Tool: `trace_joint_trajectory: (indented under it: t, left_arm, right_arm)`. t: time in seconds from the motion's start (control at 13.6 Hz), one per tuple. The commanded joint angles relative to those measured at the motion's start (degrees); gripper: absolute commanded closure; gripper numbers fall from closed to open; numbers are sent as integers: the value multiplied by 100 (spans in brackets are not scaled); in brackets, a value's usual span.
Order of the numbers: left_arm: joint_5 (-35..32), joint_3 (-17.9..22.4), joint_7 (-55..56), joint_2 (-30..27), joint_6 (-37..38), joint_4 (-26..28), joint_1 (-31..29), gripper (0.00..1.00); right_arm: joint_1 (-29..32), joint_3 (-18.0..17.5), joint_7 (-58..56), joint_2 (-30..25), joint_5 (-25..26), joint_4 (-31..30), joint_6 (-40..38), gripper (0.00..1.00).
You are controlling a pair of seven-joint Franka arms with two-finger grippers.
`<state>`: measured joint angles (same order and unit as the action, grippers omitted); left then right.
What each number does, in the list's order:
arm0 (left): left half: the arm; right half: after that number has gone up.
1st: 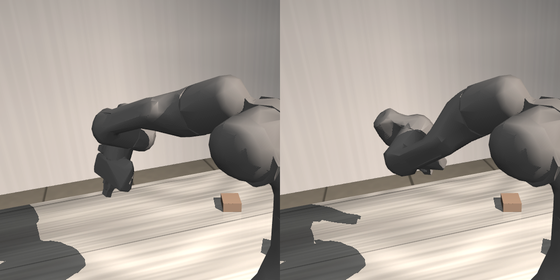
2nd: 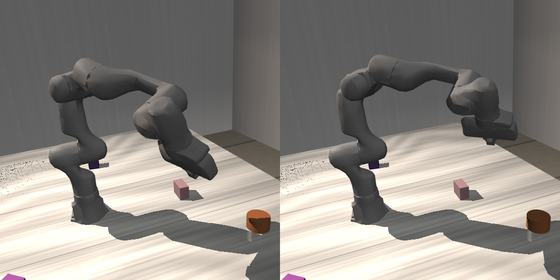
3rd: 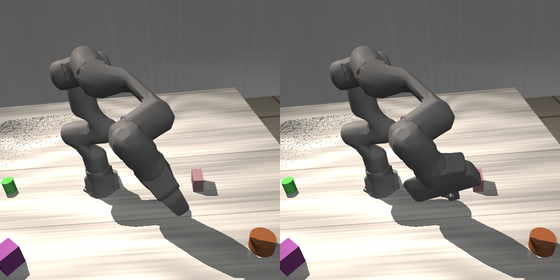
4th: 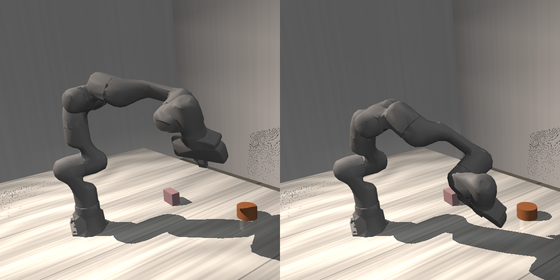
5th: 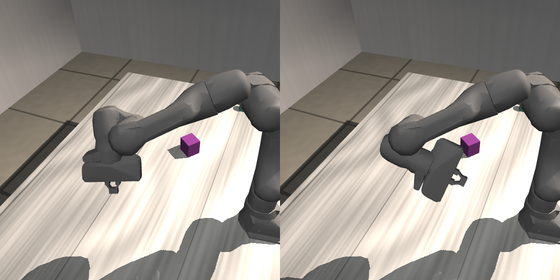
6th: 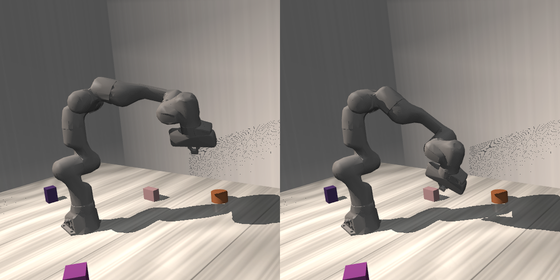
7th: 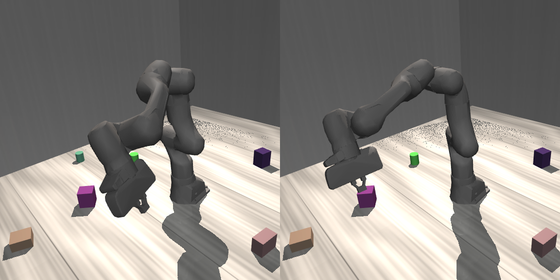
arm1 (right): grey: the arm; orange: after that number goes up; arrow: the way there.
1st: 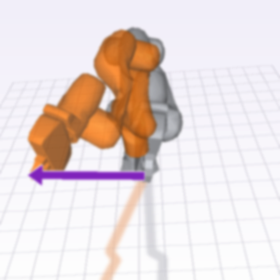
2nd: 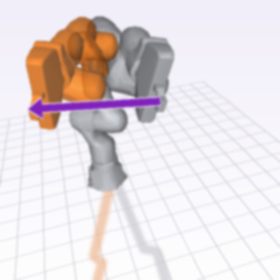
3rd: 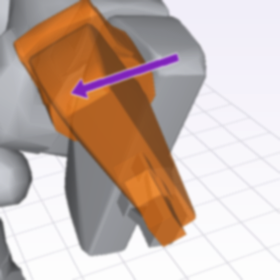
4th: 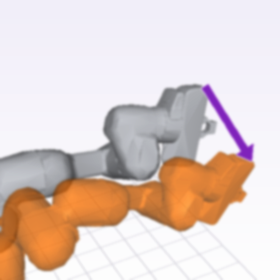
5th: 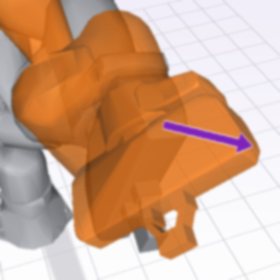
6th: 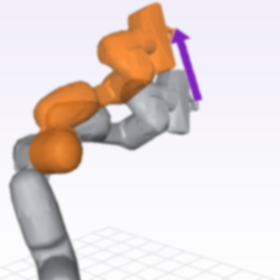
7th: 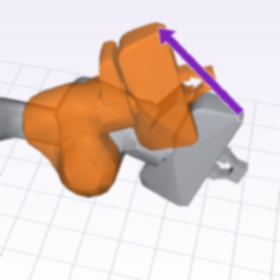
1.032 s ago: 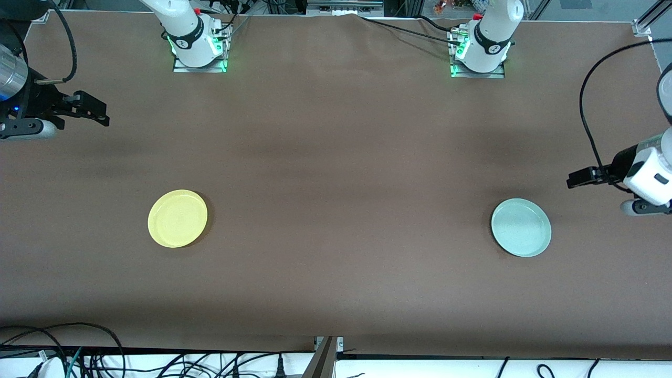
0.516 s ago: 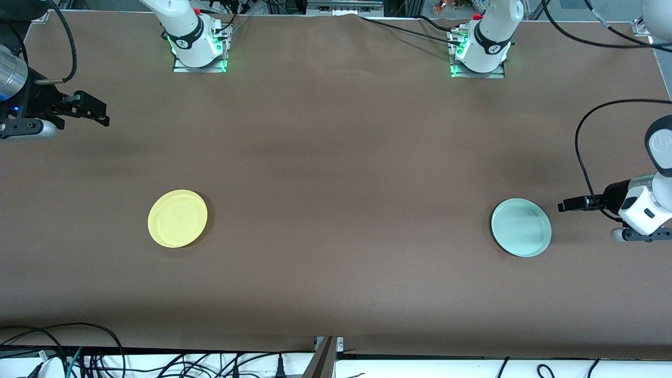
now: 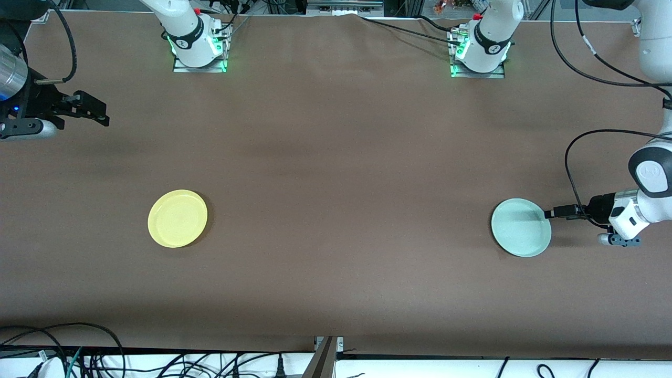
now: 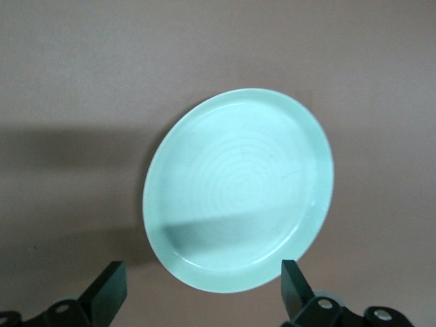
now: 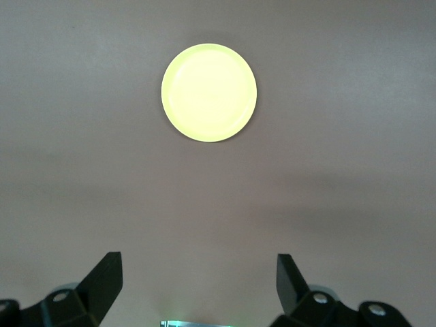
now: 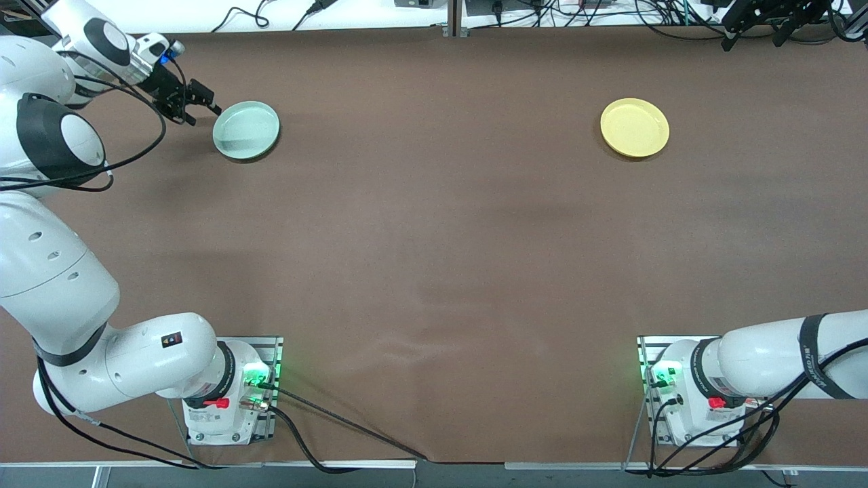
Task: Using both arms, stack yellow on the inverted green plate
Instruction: 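Move the left gripper down to the rim of the green plate, then close the left gripper on the green plate's rim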
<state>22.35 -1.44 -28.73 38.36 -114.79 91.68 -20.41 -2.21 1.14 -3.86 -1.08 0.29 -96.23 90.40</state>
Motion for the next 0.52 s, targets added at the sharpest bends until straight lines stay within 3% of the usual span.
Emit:
trace_joint_trajectory:
  t: [0.0, 0.44]
  left_arm:
    - [217, -32, -326, 189, -70, -37, -130, 0]
    - [209, -41, -326, 338, -281, -45, -130, 0]
  right_arm:
    - [10, -9, 69, 11, -55, 105, -119, 0]
    - [10, -9, 69, 11, -55, 105, -119, 0]
